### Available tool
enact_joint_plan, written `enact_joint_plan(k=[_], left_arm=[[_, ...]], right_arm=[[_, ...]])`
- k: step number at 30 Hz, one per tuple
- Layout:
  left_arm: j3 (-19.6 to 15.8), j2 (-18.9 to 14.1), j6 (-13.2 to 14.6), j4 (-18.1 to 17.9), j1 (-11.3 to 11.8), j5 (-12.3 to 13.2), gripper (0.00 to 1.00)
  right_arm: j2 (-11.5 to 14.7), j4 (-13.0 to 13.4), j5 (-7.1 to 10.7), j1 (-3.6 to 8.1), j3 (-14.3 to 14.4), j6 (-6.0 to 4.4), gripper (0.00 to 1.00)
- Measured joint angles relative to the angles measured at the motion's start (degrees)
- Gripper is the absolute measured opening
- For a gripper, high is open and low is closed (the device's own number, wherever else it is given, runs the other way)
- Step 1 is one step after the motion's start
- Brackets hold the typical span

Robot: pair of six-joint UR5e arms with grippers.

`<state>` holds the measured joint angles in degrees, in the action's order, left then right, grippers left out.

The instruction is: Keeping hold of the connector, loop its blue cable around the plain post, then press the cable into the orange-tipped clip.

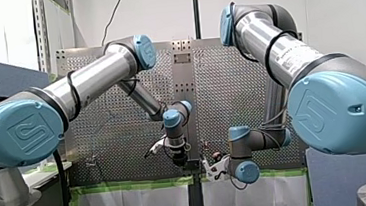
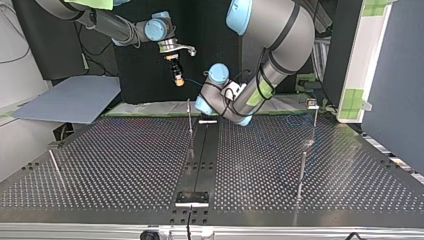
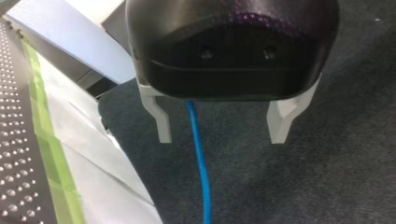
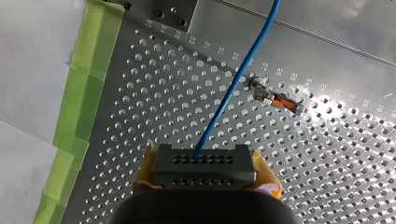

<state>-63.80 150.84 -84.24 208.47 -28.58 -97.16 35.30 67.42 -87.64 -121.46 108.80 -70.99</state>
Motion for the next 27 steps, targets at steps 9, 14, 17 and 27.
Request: enact_joint_plan(k=[9,14,17,27], left_arm=[[0.2,0.8,-1.9,-2.7,0.3,-0.7,0.98],[0.5,3.0,-2.3,-3.5,0.4,-1.3,0.98],[0.6,3.7,-3.0,-4.6,0.6,-1.4,0.98],[0.5,4.0,-4.0,-5.6,0.8,-1.8,0.98]], right_arm=[[0.0,-0.1,0.0,-0.03,0.0,0.04,0.0],[0.0,-0.1,0.0,-0.03,-0.1,0.04,0.0],[0.0,0.0,0.0,-0.04,0.0,0.04,0.0],[0.0,0.0,0.0,-0.04,0.0,0.04,0.0]])
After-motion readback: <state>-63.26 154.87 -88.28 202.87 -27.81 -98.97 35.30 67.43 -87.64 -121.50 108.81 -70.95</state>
